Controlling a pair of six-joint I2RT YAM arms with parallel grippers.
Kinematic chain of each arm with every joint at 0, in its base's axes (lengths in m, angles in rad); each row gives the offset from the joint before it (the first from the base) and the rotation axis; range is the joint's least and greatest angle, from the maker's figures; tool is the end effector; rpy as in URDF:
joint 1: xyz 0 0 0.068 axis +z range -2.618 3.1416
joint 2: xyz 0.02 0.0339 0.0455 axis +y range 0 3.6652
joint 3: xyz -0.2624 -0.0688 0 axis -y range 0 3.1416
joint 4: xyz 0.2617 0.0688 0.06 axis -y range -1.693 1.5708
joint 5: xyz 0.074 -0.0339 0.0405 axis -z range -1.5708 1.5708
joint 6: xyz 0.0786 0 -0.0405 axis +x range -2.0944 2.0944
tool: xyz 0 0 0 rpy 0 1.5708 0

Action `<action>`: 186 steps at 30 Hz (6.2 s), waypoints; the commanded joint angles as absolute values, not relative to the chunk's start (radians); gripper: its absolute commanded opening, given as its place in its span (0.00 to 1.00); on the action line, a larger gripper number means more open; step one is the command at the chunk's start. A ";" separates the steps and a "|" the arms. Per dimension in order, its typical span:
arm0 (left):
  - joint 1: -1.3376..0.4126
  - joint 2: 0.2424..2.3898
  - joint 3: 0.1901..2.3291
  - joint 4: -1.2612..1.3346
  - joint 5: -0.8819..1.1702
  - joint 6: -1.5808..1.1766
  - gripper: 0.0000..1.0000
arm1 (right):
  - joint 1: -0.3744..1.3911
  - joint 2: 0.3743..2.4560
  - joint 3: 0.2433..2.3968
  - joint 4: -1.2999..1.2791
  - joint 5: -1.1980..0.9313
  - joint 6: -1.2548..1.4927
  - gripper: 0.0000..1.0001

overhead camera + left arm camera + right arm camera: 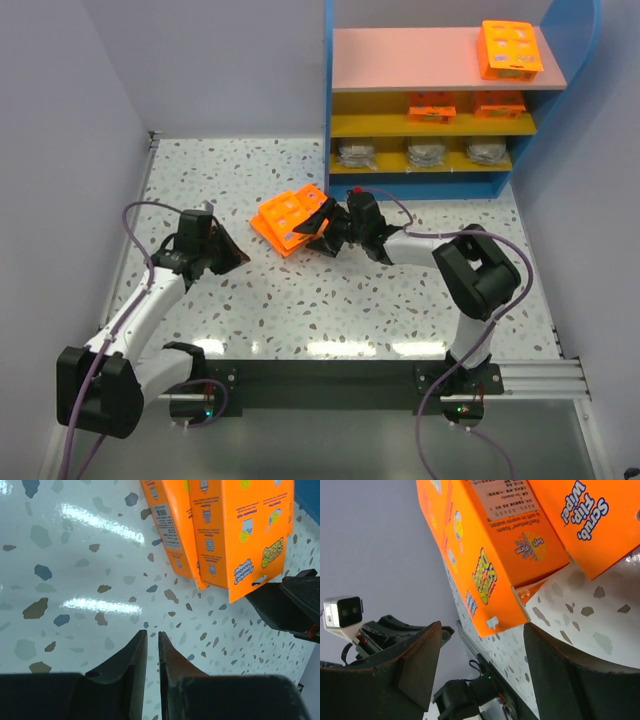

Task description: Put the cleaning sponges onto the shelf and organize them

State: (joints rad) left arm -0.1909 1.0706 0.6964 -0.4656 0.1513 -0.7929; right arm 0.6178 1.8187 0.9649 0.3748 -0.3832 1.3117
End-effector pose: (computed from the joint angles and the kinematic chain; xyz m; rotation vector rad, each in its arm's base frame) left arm 0.2540 -0.0611 0.1910 -0.6709 2.4052 -0.6179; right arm 0.3351 0.2742 0.1423 0.5505 2.3548 1.4645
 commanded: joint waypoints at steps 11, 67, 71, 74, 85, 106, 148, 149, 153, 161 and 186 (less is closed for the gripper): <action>-0.077 1.012 0.678 -0.545 0.166 -0.735 0.19 | 0.650 1.922 1.065 0.425 -0.265 1.359 0.21; -0.015 1.086 0.847 -0.551 0.259 -0.669 0.13 | 0.037 1.697 1.824 0.018 -0.242 1.465 0.00; -0.015 1.080 0.845 -0.554 0.261 -0.672 0.13 | 0.009 1.706 1.827 0.009 -0.261 1.473 0.00; -0.015 1.081 0.847 -0.554 0.265 -0.672 0.13 | 0.003 1.710 1.822 0.011 -0.278 1.480 0.00; -0.015 1.063 0.838 -0.566 0.267 -0.678 0.12 | -0.077 1.701 1.787 0.067 -0.399 1.523 0.00; -0.015 1.060 0.833 -0.519 0.276 -0.713 0.20 | -0.078 1.485 1.672 0.083 -0.515 1.526 0.67; -0.132 2.063 1.370 -0.226 0.370 -0.503 0.29 | 0.566 1.330 0.725 0.034 -0.333 1.048 0.84; -0.136 2.048 1.346 -0.218 0.376 -0.508 0.29 | 0.575 1.351 0.735 0.055 -0.327 1.051 0.84; -0.158 1.976 1.244 -0.201 0.409 -0.525 0.25 | 0.597 1.449 0.759 0.098 -0.310 1.051 0.84; -0.221 1.792 1.003 -0.127 0.468 -0.619 0.20 | 0.646 1.600 0.775 0.193 -0.321 1.083 0.83; 0.026 1.312 1.147 -0.553 0.230 -0.585 0.18 | 0.611 0.996 0.937 -0.156 -0.374 1.158 0.00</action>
State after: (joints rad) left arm 0.0055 1.3560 1.0462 -0.4435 0.3054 -0.6273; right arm 0.6483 1.0832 0.8162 -0.0772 -0.3485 1.1328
